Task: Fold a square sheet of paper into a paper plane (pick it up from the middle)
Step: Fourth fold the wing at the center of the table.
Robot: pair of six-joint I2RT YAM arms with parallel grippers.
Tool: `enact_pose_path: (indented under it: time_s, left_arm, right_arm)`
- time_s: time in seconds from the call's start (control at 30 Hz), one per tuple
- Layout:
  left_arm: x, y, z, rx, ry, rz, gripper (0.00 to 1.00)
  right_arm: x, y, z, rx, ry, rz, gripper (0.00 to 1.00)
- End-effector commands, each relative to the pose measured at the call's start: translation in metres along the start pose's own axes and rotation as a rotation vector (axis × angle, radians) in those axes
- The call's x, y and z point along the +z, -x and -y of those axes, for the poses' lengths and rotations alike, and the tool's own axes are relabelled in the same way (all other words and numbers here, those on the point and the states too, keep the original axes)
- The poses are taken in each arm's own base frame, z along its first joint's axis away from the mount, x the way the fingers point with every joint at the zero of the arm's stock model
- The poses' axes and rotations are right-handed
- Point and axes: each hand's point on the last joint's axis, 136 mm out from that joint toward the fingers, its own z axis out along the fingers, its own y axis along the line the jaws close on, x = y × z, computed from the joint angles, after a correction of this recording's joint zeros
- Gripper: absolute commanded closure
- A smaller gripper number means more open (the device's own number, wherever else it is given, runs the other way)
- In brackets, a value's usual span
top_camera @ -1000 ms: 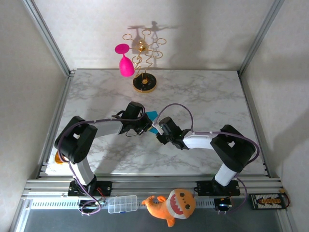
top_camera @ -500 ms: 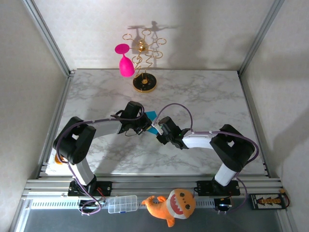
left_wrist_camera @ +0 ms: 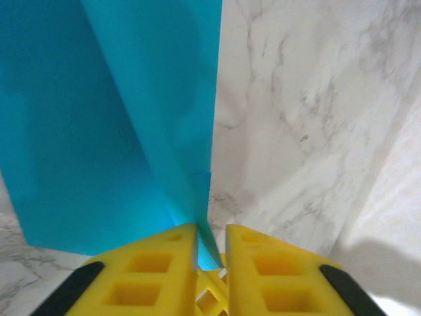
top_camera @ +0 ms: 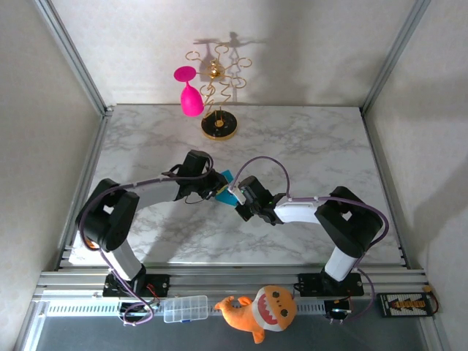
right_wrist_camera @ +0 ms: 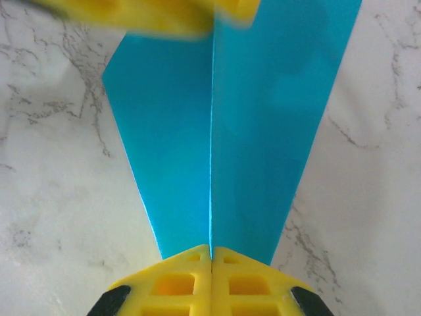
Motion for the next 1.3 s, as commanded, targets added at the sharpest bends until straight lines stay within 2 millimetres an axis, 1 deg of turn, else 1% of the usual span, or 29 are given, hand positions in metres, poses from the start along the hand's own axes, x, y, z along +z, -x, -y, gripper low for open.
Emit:
enact_pose_path:
  time_s: [0.0, 0.17, 0.27, 0.33, 0.43, 0.57, 0.6, 0.77, 1.0, 1.17, 1.27]
  left_arm:
    - [-0.023, 0.02, -0.006, -0.009, 0.004, 0.085, 0.76]
    - [-0.051, 0.039, -0.013, -0.038, -0.018, 0.203, 0.75]
    - [-0.06, 0.039, -0.02, -0.045, -0.035, 0.248, 0.76]
    - [-0.062, 0.034, -0.025, -0.06, -0.065, 0.251, 0.77]
    - [-0.058, 0.023, -0.033, -0.064, -0.092, 0.235, 0.79]
    - [-0.047, 0.007, -0.035, -0.04, -0.118, 0.194, 0.81]
    - [-0.044, 0.004, -0.031, -0.024, -0.137, 0.186, 0.81]
    - [-0.025, -0.012, -0.023, 0.035, -0.166, 0.13, 0.8]
    - [-0.016, -0.018, -0.025, 0.076, -0.179, 0.109, 0.79]
    - [-0.006, -0.024, -0.028, 0.092, -0.175, 0.076, 0.72]
    - [0.0, -0.026, -0.029, 0.097, -0.167, 0.056, 0.7]
  right_arm:
    - [0.003, 0.003, -0.012, 0.028, 0.066, -0.024, 1.0]
    - [0.003, 0.007, -0.02, 0.095, 0.148, -0.046, 1.0]
    - [0.004, 0.009, -0.023, 0.145, 0.201, -0.059, 1.0]
    - [0.004, 0.012, -0.025, 0.17, 0.236, -0.064, 1.0]
    - [0.006, 0.013, -0.027, 0.209, 0.271, -0.084, 1.0]
    - [0.008, 0.016, -0.03, 0.261, 0.322, -0.099, 1.0]
    - [0.008, 0.016, -0.031, 0.271, 0.338, -0.102, 1.0]
    - [0.009, 0.019, -0.031, 0.346, 0.399, -0.101, 1.0]
    - [0.006, 0.022, -0.026, 0.419, 0.453, -0.078, 1.0]
    - [0.006, 0.02, -0.028, 0.438, 0.476, -0.084, 1.0]
    - [0.007, 0.019, -0.028, 0.447, 0.475, -0.091, 1.0]
